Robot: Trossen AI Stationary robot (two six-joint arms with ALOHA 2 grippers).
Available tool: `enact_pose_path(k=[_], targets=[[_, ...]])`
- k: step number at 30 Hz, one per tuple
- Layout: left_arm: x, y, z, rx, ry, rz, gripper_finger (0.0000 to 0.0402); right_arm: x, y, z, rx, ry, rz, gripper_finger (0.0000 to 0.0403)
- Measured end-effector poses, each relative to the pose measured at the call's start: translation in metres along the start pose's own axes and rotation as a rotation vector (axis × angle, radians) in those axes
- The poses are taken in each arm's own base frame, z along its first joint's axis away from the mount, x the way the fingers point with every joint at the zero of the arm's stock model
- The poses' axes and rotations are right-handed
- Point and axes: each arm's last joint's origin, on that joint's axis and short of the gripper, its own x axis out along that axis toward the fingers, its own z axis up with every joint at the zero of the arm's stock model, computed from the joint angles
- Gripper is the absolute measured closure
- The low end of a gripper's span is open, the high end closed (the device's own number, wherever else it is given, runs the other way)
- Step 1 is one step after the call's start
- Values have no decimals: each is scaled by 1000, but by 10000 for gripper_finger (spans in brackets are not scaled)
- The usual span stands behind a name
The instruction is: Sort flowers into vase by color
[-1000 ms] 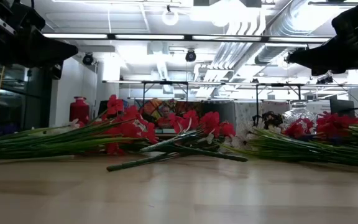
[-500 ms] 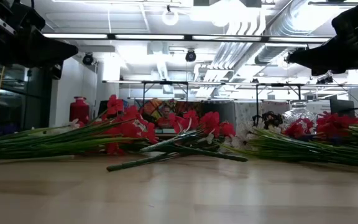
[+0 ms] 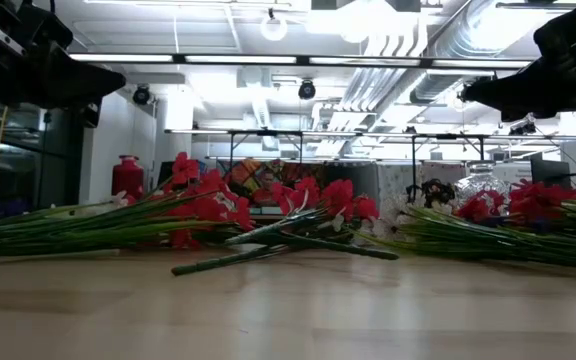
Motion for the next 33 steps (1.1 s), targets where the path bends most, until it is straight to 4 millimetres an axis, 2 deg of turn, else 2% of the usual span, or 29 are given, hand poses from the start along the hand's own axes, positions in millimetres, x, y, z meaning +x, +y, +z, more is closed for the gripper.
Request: enact_pose_path(k=[29, 33], targets=[[0, 0, 0, 2, -3, 1, 402, 0, 0, 0, 0, 0, 0, 402], [-1, 1, 17, -23, -183, 86, 402, 0, 0, 0, 0, 0, 0, 402]])
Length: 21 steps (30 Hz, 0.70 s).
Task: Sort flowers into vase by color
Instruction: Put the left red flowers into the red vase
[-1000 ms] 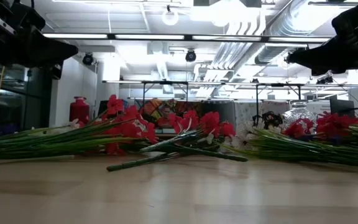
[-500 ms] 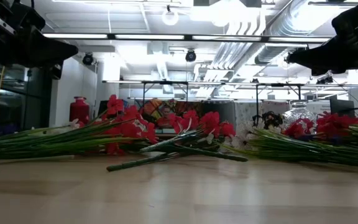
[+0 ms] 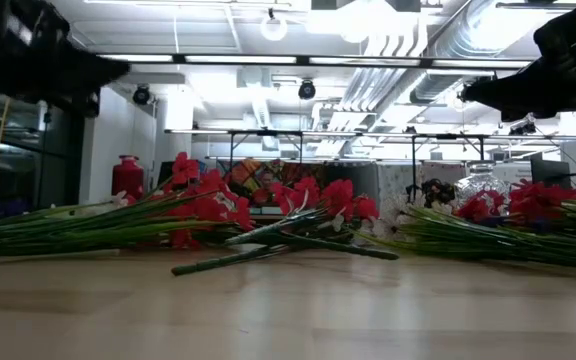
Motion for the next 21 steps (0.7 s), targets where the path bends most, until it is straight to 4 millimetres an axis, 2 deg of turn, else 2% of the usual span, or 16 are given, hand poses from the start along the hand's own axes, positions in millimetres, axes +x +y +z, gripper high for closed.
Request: enact_pose_path(k=[8, 12, 16, 18, 21], targets=[[-15, 0, 52, -365, -576, -10, 402, 0, 0, 0, 0, 0, 0, 402], [-26, 3, 66, -398, -763, 73, 402, 0, 0, 0, 0, 0, 0, 402], [-39, 9, 76, -539, -950, 196, 402, 0, 0, 0, 0, 0, 0, 402], [-38, 10, 82, -564, -945, 264, 402, 0, 0, 0, 0, 0, 0, 402], [-12, 4, 92, -588, -704, 256, 402, 0, 0, 0, 0, 0, 0, 402]])
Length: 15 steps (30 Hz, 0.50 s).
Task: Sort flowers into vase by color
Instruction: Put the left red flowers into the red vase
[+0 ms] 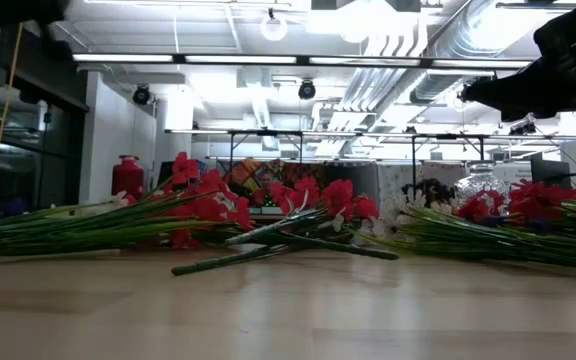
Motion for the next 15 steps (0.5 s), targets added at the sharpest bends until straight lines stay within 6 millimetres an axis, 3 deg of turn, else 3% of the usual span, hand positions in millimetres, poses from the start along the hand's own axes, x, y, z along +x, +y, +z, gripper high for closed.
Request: enact_pose_path(k=[5, 8, 11, 15], targets=[[54, -30, -41, 162, 576, 2, 402, 0, 0, 0, 0, 0, 0, 402], [76, -40, -73, 206, 972, -4, 402, 0, 0, 0, 0, 1, 0, 402], [81, -46, -105, 138, 1345, 89, 402, 0, 0, 0, 0, 1, 0, 402], [61, -57, -145, 129, 1664, 339, 402, 0, 0, 0, 0, 0, 0, 402]])
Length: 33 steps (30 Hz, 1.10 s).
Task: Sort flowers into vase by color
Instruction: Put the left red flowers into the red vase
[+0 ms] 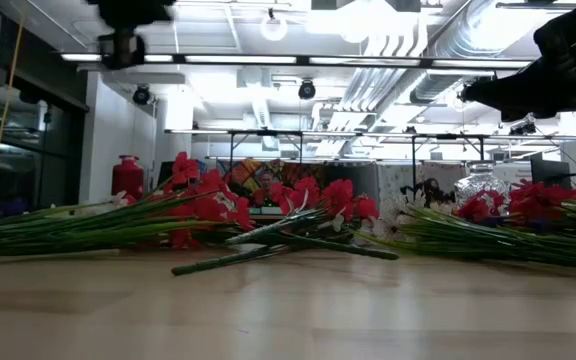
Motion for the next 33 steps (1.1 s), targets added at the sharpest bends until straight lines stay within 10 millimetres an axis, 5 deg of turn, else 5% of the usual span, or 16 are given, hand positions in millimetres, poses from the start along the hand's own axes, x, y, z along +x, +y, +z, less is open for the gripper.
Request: enact_pose_path(k=[7, 14, 22, 28, 33], targets=[[47, -33, -54, -68, 236, 157, 402, 0, 0, 0, 0, 0, 0, 402], [99, -28, -87, -95, 432, 292, 386, 0, 0, 0, 0, 1, 0, 402], [133, -6, -91, -46, 540, 377, 278, 0, 0, 0, 0, 0, 0, 402], [135, 2, -82, -40, 473, 431, 188, 0, 0, 0, 0, 1, 0, 402], [132, 6, -82, -75, 449, 508, 162, 0, 0, 0, 0, 0, 0, 402]])
